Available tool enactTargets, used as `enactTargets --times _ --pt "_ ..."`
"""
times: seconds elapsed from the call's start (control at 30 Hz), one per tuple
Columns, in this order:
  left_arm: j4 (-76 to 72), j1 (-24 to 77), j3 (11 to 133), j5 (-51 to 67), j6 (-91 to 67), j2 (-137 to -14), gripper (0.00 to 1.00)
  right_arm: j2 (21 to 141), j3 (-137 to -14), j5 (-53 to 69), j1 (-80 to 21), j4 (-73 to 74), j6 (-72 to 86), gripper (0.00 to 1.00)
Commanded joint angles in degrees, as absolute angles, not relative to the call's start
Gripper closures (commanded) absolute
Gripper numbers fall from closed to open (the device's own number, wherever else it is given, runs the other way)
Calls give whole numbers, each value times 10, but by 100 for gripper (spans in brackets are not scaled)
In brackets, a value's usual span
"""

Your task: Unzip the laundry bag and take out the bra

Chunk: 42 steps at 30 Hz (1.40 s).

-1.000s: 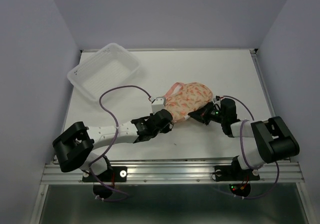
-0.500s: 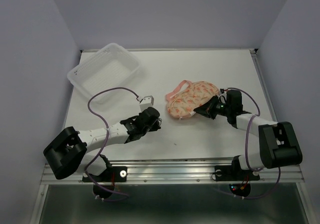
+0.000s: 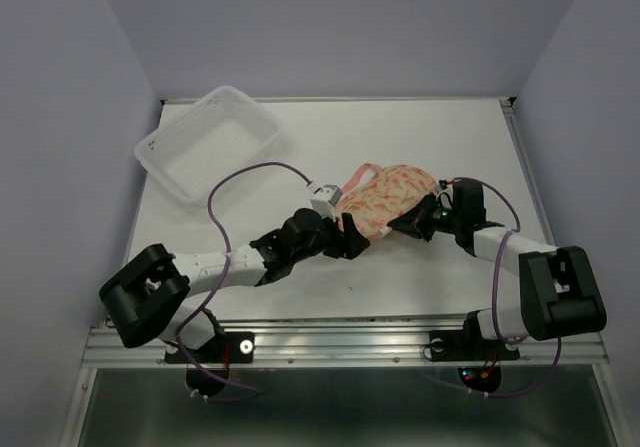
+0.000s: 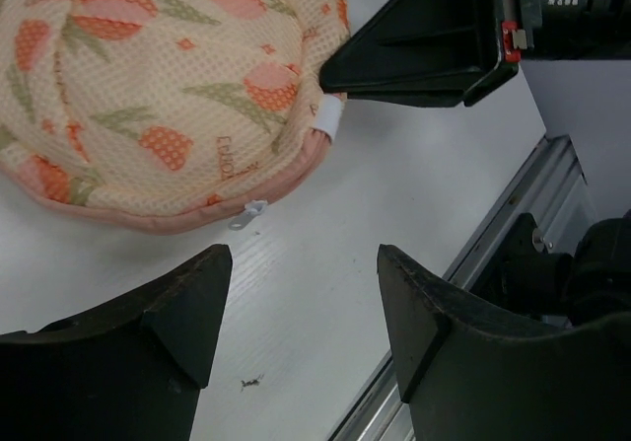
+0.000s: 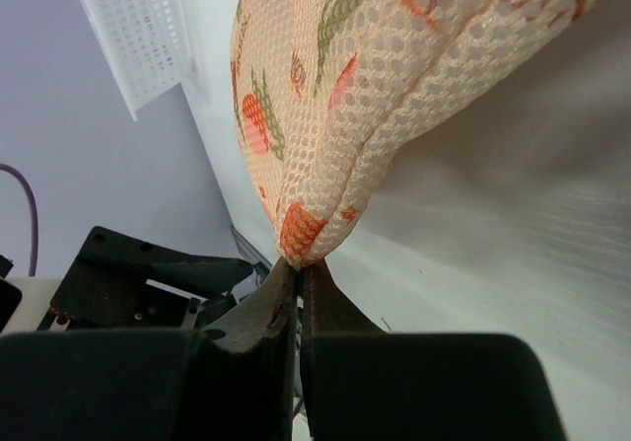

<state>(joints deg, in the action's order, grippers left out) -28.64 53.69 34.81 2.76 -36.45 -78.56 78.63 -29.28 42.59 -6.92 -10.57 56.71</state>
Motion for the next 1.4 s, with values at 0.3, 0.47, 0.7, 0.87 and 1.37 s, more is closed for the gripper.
enactTargets --times 0.3,0.47,0.7,0.87,1.37 --pt "-386 554 320 82 -336 -824 35 772 -335 461 -69 -107 571 98" --pt "-388 554 319 62 -332 -833 36 774 -343 475 -69 -107 571 98" --pt "-393 549 345 58 -334 -864 36 774 -348 490 -69 -107 578 97" --pt "-413 537 349 67 -343 -871 36 767 -345 495 -69 -107 583 97" --pt "-497 534 349 107 -384 -890 46 766 -337 501 -69 -107 587 97"
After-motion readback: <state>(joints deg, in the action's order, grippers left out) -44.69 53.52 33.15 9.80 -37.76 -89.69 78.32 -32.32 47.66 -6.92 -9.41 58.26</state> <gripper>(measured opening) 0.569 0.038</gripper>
